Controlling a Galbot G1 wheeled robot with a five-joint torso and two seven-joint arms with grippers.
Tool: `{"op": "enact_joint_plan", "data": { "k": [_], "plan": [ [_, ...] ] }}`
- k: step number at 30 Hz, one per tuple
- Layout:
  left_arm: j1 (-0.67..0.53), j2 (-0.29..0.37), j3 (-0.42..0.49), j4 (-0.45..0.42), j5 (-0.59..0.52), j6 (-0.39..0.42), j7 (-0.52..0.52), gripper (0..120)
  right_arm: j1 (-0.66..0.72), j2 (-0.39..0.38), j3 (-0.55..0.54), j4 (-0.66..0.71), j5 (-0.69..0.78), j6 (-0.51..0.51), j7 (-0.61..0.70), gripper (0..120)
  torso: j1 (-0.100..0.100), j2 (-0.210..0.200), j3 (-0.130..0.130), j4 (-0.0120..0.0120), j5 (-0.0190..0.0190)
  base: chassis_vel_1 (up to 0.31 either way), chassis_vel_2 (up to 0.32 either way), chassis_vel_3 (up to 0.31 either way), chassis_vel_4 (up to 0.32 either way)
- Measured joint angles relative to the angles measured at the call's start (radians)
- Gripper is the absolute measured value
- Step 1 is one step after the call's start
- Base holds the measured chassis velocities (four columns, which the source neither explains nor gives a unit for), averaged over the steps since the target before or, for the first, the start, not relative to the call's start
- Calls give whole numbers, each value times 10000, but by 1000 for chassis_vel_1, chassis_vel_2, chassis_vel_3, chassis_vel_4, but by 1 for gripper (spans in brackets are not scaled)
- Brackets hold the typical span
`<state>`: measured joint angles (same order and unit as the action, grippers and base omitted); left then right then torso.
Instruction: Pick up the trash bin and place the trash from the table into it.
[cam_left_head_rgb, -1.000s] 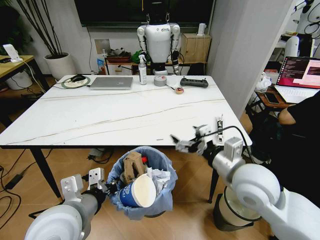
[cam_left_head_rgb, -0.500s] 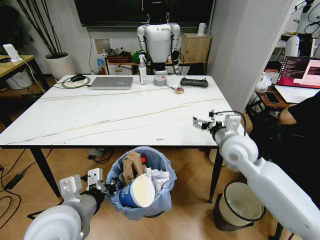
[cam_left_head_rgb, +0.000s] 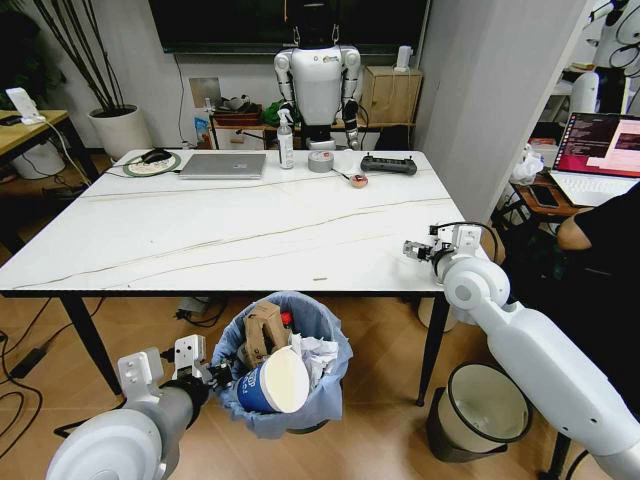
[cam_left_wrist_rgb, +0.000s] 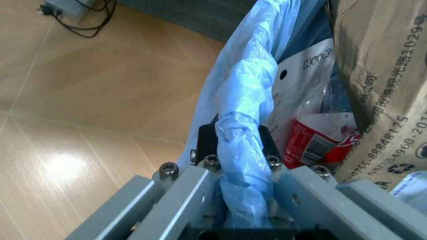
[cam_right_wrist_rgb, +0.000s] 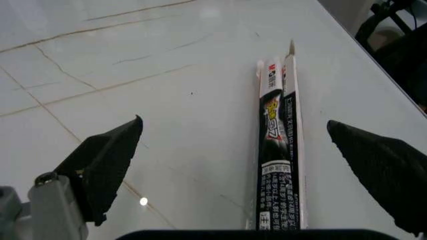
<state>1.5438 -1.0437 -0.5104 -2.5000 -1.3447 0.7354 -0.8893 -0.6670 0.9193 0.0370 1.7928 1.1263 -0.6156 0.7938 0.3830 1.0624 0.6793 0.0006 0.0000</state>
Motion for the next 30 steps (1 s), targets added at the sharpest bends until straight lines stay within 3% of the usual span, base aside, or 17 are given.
{"op": "enact_joint_plan", "data": {
  "k": [13, 15, 18, 23, 30],
  "plan": [
    [57, 59, -59, 0, -32, 0, 8, 0, -298, -27, 166, -259, 265, 3, 247, 91, 0, 0, -1, 1, 1, 0, 0, 0, 0],
    [57, 59, -30, 0, -32, 1, 8, 0, -314, -52, 180, -259, 301, 20, 287, 81, 0, 0, 0, 1, -1, 0, 0, 0, 0],
    [56, 60, -23, 0, -33, 0, 9, 0, -332, -60, 190, -257, 308, 30, 295, 76, 0, 0, -1, 1, -1, 0, 0, 0, 0],
    [60, 99, -24, 0, -32, 0, 9, 0, -433, -89, 202, -223, 303, 64, 310, 51, 0, 0, -1, 0, 0, 0, 0, 0, 0],
    [76, 134, -39, 0, -33, 0, 9, 0, -474, -107, 177, -257, 181, 228, 238, 31, 1, 0, -1, 1, 0, 0, 0, 0, 0]
  ]
}}
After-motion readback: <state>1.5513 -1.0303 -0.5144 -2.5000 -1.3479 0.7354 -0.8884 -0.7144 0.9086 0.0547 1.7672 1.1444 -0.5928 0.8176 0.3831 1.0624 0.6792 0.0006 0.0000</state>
